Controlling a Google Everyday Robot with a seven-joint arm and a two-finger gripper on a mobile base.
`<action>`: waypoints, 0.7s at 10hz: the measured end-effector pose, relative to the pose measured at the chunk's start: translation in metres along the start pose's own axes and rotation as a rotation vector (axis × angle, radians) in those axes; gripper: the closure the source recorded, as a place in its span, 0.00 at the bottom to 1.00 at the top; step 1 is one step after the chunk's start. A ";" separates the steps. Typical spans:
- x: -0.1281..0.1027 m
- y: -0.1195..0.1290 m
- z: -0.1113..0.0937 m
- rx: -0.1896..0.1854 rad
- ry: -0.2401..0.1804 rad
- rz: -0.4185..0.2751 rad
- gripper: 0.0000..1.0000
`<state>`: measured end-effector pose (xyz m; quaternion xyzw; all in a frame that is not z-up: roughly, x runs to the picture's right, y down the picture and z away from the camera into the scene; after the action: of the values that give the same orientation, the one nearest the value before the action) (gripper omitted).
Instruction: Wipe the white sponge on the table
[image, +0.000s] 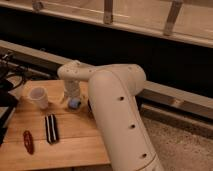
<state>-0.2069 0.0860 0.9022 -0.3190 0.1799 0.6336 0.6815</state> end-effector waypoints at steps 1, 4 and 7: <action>-0.001 -0.001 0.000 -0.002 -0.011 0.004 0.19; -0.003 -0.001 0.005 0.011 -0.031 0.017 0.19; -0.006 -0.004 0.014 0.026 -0.009 0.024 0.19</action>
<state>-0.2060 0.0907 0.9167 -0.3052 0.1888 0.6408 0.6787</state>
